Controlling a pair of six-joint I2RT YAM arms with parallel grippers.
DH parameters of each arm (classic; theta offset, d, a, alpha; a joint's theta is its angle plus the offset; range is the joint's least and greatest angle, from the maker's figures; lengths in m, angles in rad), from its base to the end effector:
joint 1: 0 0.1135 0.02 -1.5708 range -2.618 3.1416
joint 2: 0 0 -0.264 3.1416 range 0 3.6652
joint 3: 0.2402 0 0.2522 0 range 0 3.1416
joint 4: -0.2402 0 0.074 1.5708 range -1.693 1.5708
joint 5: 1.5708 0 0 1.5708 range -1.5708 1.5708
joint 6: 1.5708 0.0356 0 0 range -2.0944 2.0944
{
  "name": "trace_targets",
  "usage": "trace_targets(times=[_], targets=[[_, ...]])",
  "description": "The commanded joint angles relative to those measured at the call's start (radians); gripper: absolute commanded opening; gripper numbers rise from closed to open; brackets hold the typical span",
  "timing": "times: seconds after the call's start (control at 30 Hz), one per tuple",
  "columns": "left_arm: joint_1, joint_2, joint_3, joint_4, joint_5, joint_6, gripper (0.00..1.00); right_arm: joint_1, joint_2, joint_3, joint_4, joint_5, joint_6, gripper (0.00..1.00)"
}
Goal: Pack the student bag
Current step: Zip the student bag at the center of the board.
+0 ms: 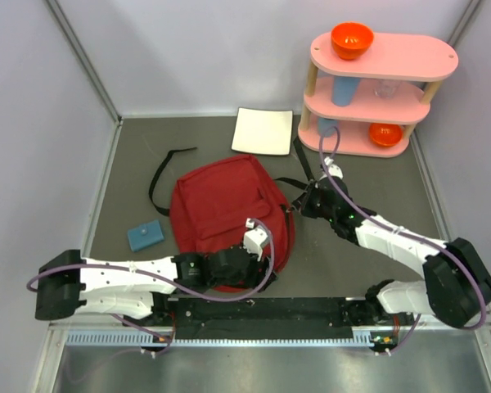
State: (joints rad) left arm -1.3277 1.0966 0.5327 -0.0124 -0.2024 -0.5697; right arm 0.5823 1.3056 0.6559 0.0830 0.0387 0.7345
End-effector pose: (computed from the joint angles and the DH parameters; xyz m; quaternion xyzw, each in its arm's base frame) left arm 0.0623 -0.2214 0.2088 0.2788 0.8302 -0.3339 0.3487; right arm 0.2301 0.1499 0.2090 0.0759 0.8732 0.2810 0.3909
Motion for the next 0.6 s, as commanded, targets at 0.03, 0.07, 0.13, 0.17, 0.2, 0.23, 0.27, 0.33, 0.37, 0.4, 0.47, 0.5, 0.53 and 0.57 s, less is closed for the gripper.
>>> trace_targets(times=[0.03,0.07,0.13,0.17,0.2,0.23,0.27,0.33,0.37,0.4,0.47,0.5,0.53,0.57], targets=[[-0.001,-0.087,0.105,-0.050,-0.092,0.044,0.69,-0.022,-0.106,-0.065,-0.011,0.099,-0.023,0.00],[-0.001,-0.101,0.115,-0.079,-0.121,0.050,0.73,-0.022,-0.108,-0.070,-0.009,0.075,-0.032,0.00],[0.015,-0.144,0.134,-0.127,-0.242,0.030,0.78,-0.022,-0.106,-0.065,-0.022,0.060,-0.040,0.00],[0.039,-0.156,0.145,-0.168,-0.265,0.018,0.81,-0.022,-0.108,-0.062,-0.025,0.053,-0.043,0.15],[0.053,-0.170,0.150,-0.193,-0.314,0.007,0.82,-0.021,-0.109,-0.062,-0.025,0.056,-0.046,0.22],[0.070,-0.191,0.156,-0.220,-0.340,-0.011,0.82,-0.024,-0.117,-0.062,-0.025,0.062,-0.046,0.28],[0.096,-0.202,0.162,-0.282,-0.366,-0.047,0.82,-0.025,-0.121,-0.059,-0.028,0.067,-0.043,0.41],[0.119,-0.242,0.155,-0.319,-0.413,-0.070,0.83,-0.042,-0.127,-0.056,-0.031,0.035,-0.029,0.53],[0.143,-0.254,0.144,-0.337,-0.420,-0.105,0.84,-0.047,-0.132,-0.052,-0.031,0.018,-0.024,0.57],[0.156,-0.267,0.135,-0.369,-0.420,-0.119,0.84,-0.053,-0.132,-0.049,-0.031,0.003,-0.021,0.59],[0.182,-0.305,0.109,-0.389,-0.417,-0.160,0.84,-0.055,-0.137,-0.039,-0.034,-0.058,-0.020,0.61],[0.186,-0.329,0.098,-0.402,-0.413,-0.170,0.84,-0.055,-0.140,-0.041,-0.008,-0.083,-0.009,0.61],[0.191,-0.340,0.089,-0.403,-0.404,-0.174,0.84,-0.053,-0.141,-0.051,0.012,-0.152,-0.004,0.62],[0.196,-0.349,0.072,-0.405,-0.404,-0.183,0.84,-0.053,-0.140,-0.058,0.024,-0.181,0.005,0.63]])
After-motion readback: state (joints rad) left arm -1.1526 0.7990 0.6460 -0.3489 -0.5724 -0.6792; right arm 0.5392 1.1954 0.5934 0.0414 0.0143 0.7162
